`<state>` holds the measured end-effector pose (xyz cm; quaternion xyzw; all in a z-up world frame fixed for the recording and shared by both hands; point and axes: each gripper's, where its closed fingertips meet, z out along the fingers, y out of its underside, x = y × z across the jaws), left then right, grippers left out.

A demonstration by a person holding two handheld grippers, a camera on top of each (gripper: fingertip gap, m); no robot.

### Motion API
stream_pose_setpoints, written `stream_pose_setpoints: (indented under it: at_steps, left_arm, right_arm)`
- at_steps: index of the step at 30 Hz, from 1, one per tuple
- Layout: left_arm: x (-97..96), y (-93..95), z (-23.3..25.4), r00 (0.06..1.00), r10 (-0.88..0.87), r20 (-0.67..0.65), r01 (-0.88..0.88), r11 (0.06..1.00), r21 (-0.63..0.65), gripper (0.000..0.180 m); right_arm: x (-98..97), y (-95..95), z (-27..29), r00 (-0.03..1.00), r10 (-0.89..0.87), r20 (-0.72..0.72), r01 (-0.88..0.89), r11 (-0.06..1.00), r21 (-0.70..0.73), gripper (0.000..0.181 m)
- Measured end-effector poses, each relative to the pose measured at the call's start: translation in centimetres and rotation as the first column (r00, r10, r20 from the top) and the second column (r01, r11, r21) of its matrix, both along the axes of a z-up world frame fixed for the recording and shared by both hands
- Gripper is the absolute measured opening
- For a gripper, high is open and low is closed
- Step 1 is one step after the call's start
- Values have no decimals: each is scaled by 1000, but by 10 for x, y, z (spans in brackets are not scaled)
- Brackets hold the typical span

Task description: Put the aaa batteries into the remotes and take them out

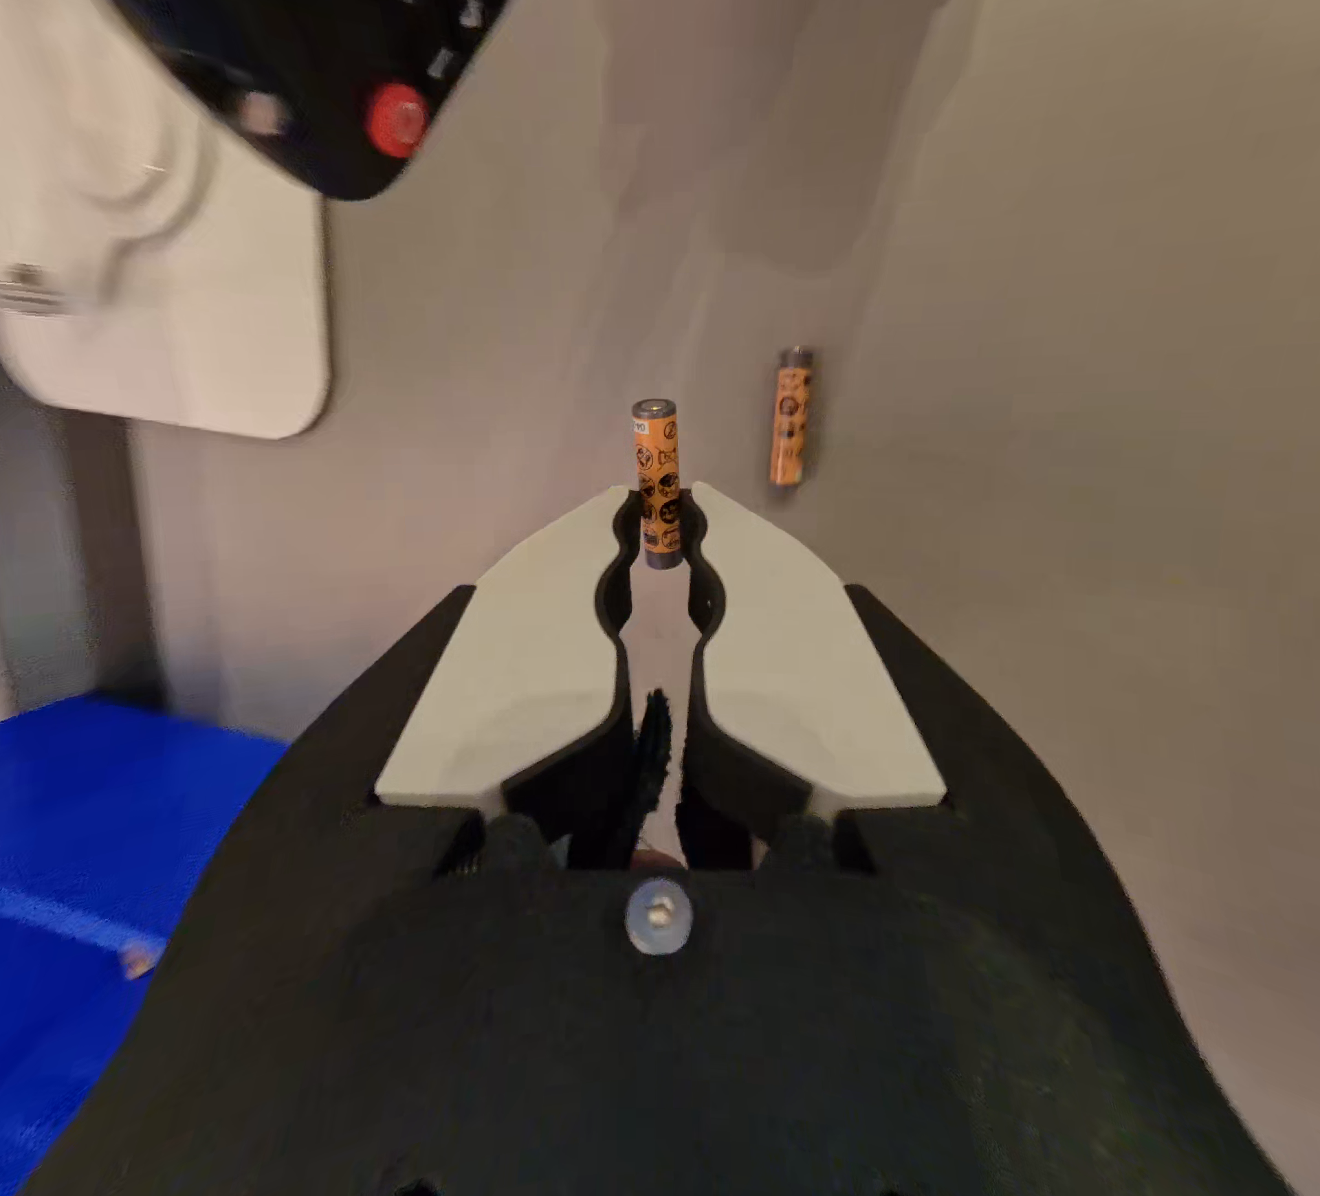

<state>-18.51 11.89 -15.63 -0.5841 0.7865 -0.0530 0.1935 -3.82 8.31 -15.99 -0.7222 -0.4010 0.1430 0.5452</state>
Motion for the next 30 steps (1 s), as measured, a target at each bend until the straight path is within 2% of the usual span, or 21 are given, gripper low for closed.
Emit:
stream_pose_setpoints:
  at_steps: [3, 7, 13, 16, 20, 23, 25, 27, 28, 30]
  left_arm:
    - [8, 1, -39, 996, -2, -91, -5, 997, -71, 11]
    - [10, -3, -61, 987, -21, -159, 0, 992, -129, 11]
    - [12, -5, -62, 987, -35, -156, 7, 984, -176, 20]
    - [12, 2, -57, 993, -8, -117, -11, 987, -159, 28]
    - [7, 15, -35, 997, 72, 11, -69, 985, -156, 32]
    - [4, 20, -7, 959, 185, 215, -143, 970, -198, 43]
    - [7, 16, 20, 883, 234, 406, -143, 960, -242, 58]
    - [13, 5, 53, 767, 210, 607, -76, 968, -239, 69]
    - [15, -4, 66, 718, 163, 676, -29, 978, -205, 69]
    - [17, -19, 80, 667, 28, 744, 19, 998, -54, 69]
  right_arm:
    - [-1, 0, -2, 1000, 3, 16, -3, 1000, 1, 25]
    - [-3, -1, -5, 999, 11, 38, -11, 1000, 0, 25]
    - [-3, -1, -5, 999, 13, 39, -13, 1000, -2, 25]
    - [-4, -1, -6, 999, 14, 40, -14, 1000, -5, 25]
    - [-3, 0, -4, 999, 6, 34, -7, 1000, 9, 25]
    - [-2, 0, 7, 999, -18, 34, 15, 996, 85, 25]
    - [-6, -3, 15, 994, -30, 106, 12, 986, 164, 25]
    - [-15, -9, 18, 972, -7, 234, -47, 973, 227, 25]
    - [-19, -12, 18, 955, -2, 295, -75, 965, 250, 25]
    - [-28, -17, 20, 928, 5, 373, -118, 953, 280, 25]
